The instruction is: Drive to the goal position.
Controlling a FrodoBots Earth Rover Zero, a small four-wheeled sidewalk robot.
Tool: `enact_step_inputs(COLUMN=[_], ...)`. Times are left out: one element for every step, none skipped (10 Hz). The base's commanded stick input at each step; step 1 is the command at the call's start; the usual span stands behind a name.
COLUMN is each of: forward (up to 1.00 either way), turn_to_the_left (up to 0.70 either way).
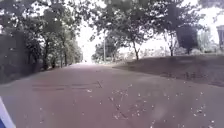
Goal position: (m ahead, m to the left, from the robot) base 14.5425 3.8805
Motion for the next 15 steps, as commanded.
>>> enact_step_inputs(forward=[0.70, 0.70, 0.70, 0.70, 0.70, 0.70, 0.70, 0.70, 0.70, 0.70, 0.70, 0.70, 0.70, 0.70, 0.70], turn_to_the_left=[-0.25, -0.14, -0.03, 0.00, 0.00, 0.00, 0.00, 0.00, 0.00, 0.00, 0.00, 0.00, 0.00, 0.00, 0.00])
